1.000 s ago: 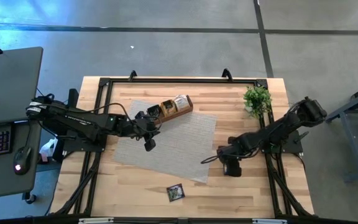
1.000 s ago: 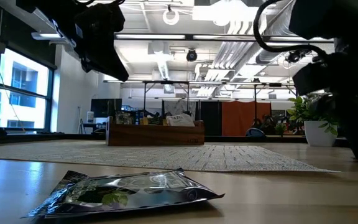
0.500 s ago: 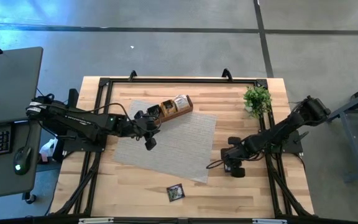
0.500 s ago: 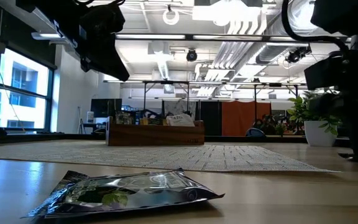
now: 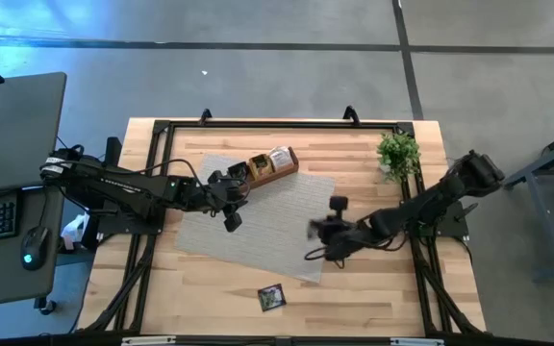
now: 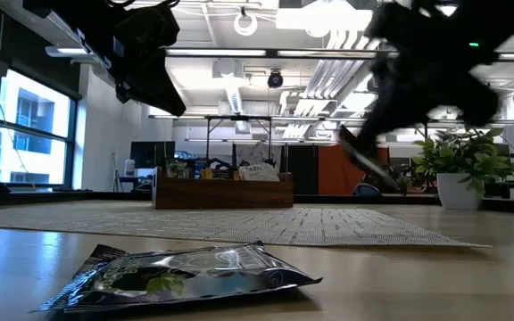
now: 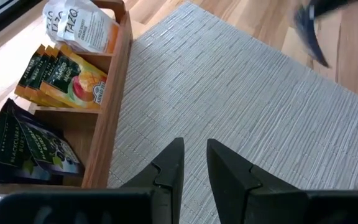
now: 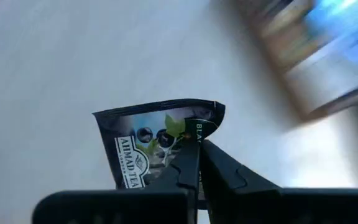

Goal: Pick & Place Tea
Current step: Put the purple tea bag into the left section of the wooden organizer

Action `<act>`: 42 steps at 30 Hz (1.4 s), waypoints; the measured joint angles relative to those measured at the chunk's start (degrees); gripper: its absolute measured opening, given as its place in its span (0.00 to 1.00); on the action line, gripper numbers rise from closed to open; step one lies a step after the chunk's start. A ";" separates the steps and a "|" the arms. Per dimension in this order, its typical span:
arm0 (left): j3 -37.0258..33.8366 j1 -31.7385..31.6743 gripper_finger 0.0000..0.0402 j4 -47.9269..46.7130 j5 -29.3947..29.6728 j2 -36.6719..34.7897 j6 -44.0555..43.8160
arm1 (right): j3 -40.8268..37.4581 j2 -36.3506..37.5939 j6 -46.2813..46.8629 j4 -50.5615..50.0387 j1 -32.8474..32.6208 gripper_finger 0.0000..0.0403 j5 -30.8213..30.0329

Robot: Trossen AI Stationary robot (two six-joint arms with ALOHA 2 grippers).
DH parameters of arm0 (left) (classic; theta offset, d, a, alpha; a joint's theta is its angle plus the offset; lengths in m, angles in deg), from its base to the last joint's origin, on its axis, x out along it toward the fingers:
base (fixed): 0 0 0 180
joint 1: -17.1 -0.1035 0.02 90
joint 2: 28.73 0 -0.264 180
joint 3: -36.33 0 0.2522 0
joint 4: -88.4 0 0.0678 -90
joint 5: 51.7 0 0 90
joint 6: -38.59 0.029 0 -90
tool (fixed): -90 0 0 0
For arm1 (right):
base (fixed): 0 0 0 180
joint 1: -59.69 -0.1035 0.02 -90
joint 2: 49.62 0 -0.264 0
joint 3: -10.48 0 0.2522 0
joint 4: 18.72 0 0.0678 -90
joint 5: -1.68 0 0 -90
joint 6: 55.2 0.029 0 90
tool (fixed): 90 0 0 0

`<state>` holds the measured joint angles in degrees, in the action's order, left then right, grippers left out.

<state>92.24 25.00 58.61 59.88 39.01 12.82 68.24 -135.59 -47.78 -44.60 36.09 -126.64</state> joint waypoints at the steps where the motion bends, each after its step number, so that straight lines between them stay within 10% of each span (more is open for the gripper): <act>1: 0.00 0.00 0.17 0.01 -0.03 0.00 0.18 | -0.16 -0.07 -4.95 4.78 0.45 0.02 -4.94; 5: 0.00 0.00 0.17 0.01 0.07 -0.02 2.02 | -0.73 -1.73 -33.51 36.69 4.37 0.02 -16.21; 9: 0.00 0.00 0.17 -0.25 1.78 -0.02 2.12 | 1.48 -8.38 -53.46 56.36 9.67 0.01 -7.08; 25: 1.09 0.02 0.17 -18.54 15.01 -7.74 -8.78 | 36.17 -45.06 -81.89 53.10 22.97 0.01 -7.96; 42: 1.07 0.02 0.17 -20.16 15.02 -7.69 -9.01 | 43.51 -48.98 -71.91 45.40 25.83 0.07 -0.82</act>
<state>93.31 25.03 38.45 74.89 31.32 3.80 111.75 -184.58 -119.69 0.80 61.91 -127.45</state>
